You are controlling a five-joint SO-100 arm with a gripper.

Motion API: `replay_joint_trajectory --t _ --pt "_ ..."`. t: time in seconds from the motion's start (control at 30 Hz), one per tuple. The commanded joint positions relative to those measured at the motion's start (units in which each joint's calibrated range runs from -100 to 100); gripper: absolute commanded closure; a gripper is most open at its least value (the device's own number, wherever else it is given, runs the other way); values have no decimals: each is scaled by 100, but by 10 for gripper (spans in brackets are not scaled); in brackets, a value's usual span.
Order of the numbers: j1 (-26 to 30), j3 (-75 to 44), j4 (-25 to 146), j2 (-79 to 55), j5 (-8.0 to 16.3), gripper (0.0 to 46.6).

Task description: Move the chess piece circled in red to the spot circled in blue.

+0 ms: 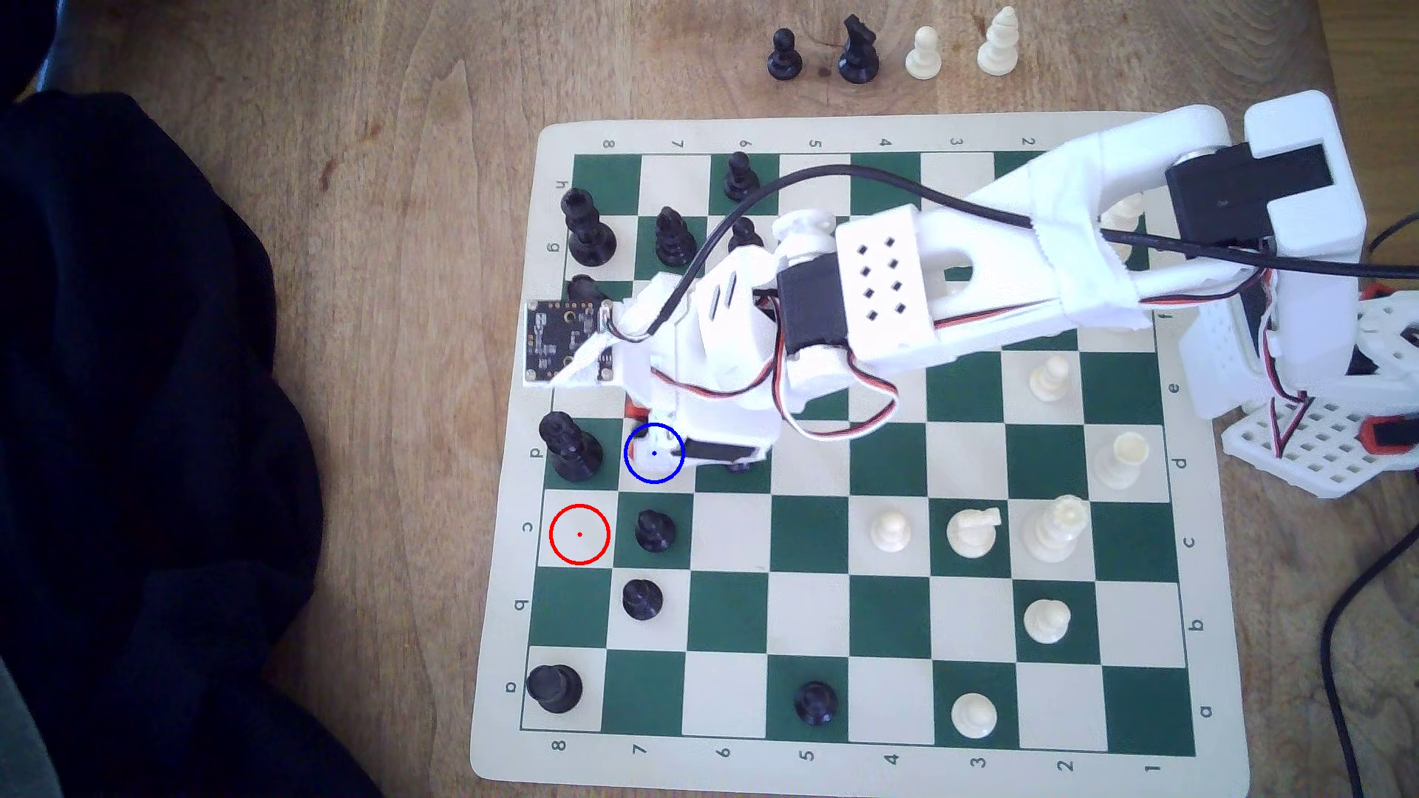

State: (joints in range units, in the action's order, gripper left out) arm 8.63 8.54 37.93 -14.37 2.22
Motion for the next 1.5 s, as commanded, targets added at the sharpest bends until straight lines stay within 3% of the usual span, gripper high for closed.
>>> replay_joint_trajectory --t 0.0,0.17,0.8,1.03,1.17,1.47 --pt "-14 -410 7 215 -10 341" --pt "-38 -346 368 758 10 313" --pt "-69 261 2194 3636 54 295" --pt "-77 1947 2391 5130 73 296" --pt "56 3507 2432 6479 39 298" --pt "-194 6417 1318 8958 -132 407"
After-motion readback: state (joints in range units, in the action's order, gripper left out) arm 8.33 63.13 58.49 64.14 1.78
